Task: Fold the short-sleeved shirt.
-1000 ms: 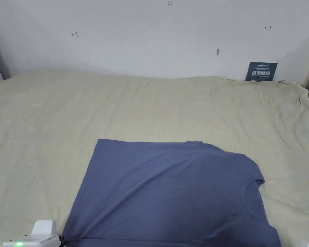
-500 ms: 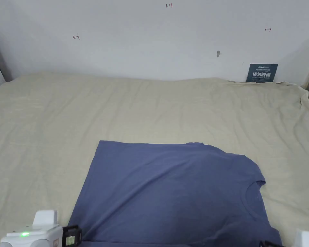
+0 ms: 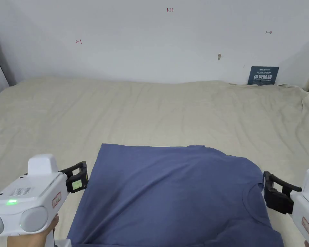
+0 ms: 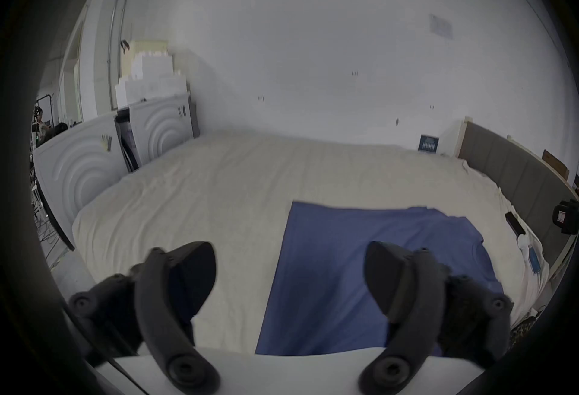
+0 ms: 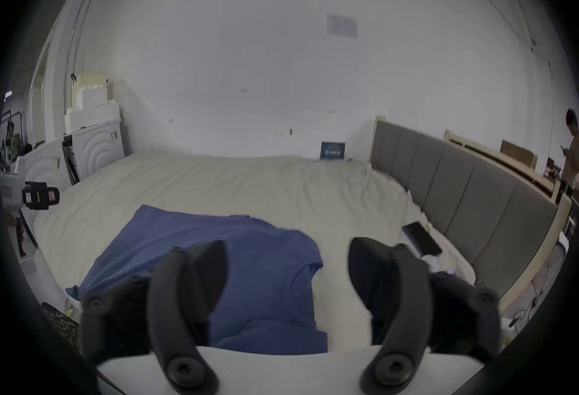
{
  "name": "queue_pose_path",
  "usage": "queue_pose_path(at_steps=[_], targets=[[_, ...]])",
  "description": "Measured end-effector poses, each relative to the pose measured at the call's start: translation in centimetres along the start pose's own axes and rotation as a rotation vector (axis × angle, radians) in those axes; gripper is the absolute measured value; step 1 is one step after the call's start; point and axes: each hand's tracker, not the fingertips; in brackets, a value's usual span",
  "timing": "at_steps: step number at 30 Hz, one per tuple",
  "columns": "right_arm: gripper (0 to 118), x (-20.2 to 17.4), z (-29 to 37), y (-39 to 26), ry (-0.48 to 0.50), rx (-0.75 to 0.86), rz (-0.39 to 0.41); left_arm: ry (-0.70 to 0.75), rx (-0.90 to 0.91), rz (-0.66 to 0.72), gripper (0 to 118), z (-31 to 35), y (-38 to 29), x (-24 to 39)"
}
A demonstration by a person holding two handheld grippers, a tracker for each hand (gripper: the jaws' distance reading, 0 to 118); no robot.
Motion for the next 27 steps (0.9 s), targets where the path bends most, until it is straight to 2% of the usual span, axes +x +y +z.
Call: queue_pose_path(at_steps=[2, 5, 6, 7, 8, 15, 19, 21, 23, 25, 26, 27], targets=[[49, -0.4, 0.4, 0.1, 0.002, 0.019, 0.001, -0.012, 0.017, 0.004, 71, 0.4, -0.2, 0.1], [11, -0.7, 0.6, 0.1, -0.002, 0.046, 0.016, -0.041, 0.031, 0.018, 28, 0.6, -0.6, 0.0], [4, -0.9, 0.7, 0.1, 0.0, 0.052, 0.02, -0.046, 0.032, 0.023, 11, 0.6, -0.7, 0.1], [3, -0.7, 0.6, 0.0, -0.002, 0.057, 0.027, -0.052, 0.029, 0.026, 2, 0.7, -0.9, 0.1], [0, -0.7, 0.7, -0.1, 0.003, 0.062, 0.026, -0.048, 0.026, 0.021, 0, 0.7, -1.0, 0.3], [0, -0.6, 0.8, -0.4, 0.03, 0.06, 0.012, -0.081, -0.063, 0.011, 0, 0.7, -2.0, 0.0], [0, -0.3, 0.5, -0.6, 0.039, 0.05, 0.011, -0.06, -0.216, -0.031, 2, -0.4, -2.8, -0.7], [0, 0.0, 0.5, -0.7, 0.042, 0.046, 0.002, -0.062, -0.301, -0.032, 19, -1.4, -3.8, -1.6], [0, 0.1, 0.4, -0.9, 0.04, 0.04, -0.003, -0.046, -0.381, -0.028, 46, -2.2, -5.0, -2.5], [0, 0.3, 0.3, -1.1, 0.037, 0.031, -0.004, -0.031, -0.453, -0.027, 56, -2.9, -6.4, -3.3], [0, 0.4, 0.2, -1.3, 0.037, 0.027, -0.008, -0.029, -0.489, -0.023, 65, -3.3, -7.2, -3.6], [0, 0.3, 0.4, -1.2, 0.036, 0.021, -0.014, -0.024, -0.531, -0.013, 79, -3.8, -8.0, -4.0]])
